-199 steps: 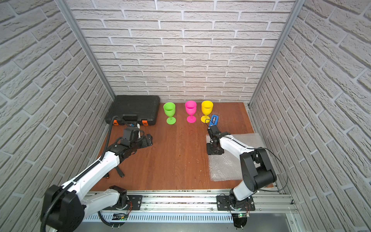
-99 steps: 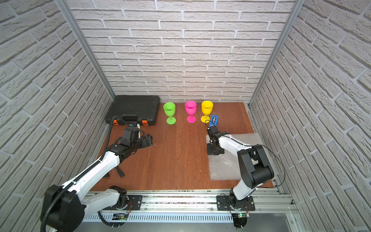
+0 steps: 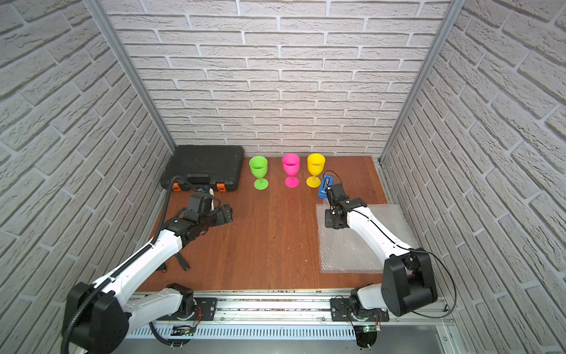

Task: Wrap wine glasses in bubble wrap
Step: Pick up the bubble wrap from the bubble wrap, then place the bubble wrap at the center of the board.

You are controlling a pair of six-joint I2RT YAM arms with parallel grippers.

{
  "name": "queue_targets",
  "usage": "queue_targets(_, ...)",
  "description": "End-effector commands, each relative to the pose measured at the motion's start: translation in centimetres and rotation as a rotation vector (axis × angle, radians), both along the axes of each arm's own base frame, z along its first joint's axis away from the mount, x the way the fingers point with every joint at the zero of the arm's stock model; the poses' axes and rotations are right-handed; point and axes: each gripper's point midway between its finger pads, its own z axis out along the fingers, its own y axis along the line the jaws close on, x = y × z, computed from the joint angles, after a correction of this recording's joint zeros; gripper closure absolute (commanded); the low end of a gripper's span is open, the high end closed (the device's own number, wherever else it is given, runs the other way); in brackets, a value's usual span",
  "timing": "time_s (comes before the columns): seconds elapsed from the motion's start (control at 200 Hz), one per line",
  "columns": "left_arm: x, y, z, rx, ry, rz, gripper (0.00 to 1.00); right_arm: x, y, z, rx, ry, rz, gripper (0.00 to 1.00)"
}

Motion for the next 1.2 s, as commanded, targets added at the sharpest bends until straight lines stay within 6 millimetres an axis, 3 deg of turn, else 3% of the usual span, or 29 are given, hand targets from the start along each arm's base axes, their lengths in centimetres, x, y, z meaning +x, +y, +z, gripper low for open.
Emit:
queue_targets(0.0,0.1,0.0,1.6,0.02,-0.026,-0.019,0.02,-1.2,1.2,3.5,0.022,-0.03,0.02,0.97)
queue_targets(0.205,-0.3,0.0,3.2,0.02,-0.021,-0.031,0.02,-1.9,8.4,9.0,0.207,-0.126,0.124,0.97)
queue_targets(0.385,-1.0,-0.2,4.2,-0.006,0.006,-0.052,0.02,-1.9,16.9,10.4,0.381,-0.179,0.185,0.97)
queue_targets(0.585,-2.1,-0.1,4.7,-0.028,0.033,-0.051,0.04,-0.6,26.5,9.8,0.526,-0.224,0.234,0.97)
queue_targets(0.82,-3.6,0.6,4.0,-0.008,0.07,-0.044,0.09,1.2,35.8,5.7,0.568,-0.213,0.276,0.97)
queue_targets(0.985,-4.3,1.0,3.7,0.011,0.092,-0.046,0.09,1.7,40.6,4.2,0.608,-0.23,0.296,0.97)
queue_targets(1.055,-4.3,0.9,3.7,0.003,0.087,-0.049,0.11,2.0,42.0,5.0,0.636,-0.259,0.305,0.97)
queue_targets(1.065,-4.3,0.9,3.7,0.001,0.086,-0.049,0.11,2.1,42.2,3.9,0.625,-0.25,0.305,0.97)
queue_targets(1.09,-4.3,0.8,3.5,-0.001,0.089,-0.047,0.12,2.2,42.7,3.5,0.63,-0.249,0.312,0.98)
queue_targets(1.195,-4.0,0.4,2.8,-0.019,0.104,-0.051,0.13,2.5,44.2,4.3,0.668,-0.262,0.362,0.97)
